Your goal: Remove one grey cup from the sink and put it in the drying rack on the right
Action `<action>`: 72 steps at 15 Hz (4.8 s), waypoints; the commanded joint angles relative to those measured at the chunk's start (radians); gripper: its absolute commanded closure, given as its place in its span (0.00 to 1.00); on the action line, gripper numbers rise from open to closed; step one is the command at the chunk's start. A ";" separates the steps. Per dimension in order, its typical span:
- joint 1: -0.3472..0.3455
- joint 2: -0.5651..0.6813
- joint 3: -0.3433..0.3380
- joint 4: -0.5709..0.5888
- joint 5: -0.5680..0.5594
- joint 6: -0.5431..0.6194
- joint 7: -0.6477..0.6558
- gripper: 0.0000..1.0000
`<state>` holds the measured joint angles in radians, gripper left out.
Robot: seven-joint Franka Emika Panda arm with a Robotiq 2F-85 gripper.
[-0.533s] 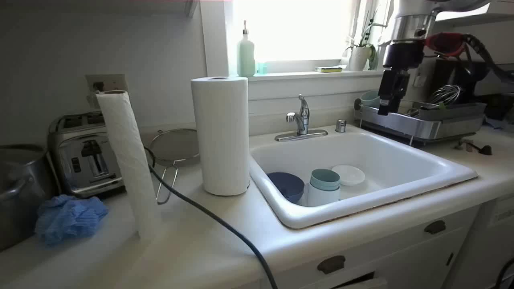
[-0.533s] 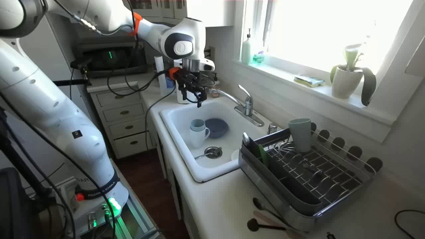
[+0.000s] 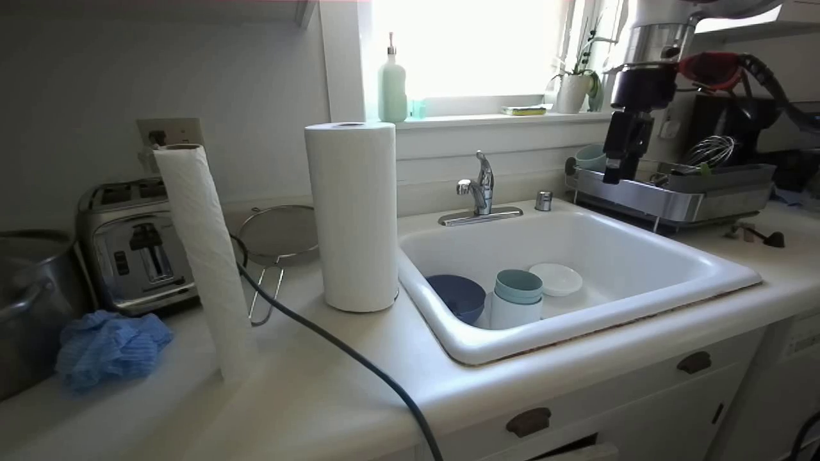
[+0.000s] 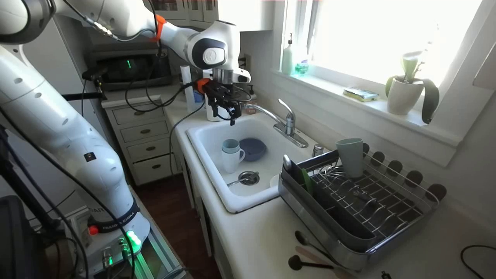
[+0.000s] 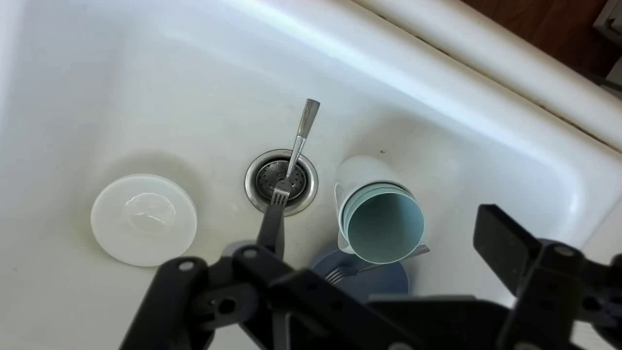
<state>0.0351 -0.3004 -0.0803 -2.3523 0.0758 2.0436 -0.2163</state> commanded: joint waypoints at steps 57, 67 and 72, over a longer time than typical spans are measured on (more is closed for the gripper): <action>0.014 0.519 0.131 -0.018 0.101 0.710 0.463 0.93; 0.020 0.448 0.118 -0.010 0.074 0.618 0.480 0.99; 0.012 0.419 0.126 -0.001 0.101 0.601 0.456 0.99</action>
<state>0.0455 0.1520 0.0415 -2.3594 0.1525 2.6763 0.2470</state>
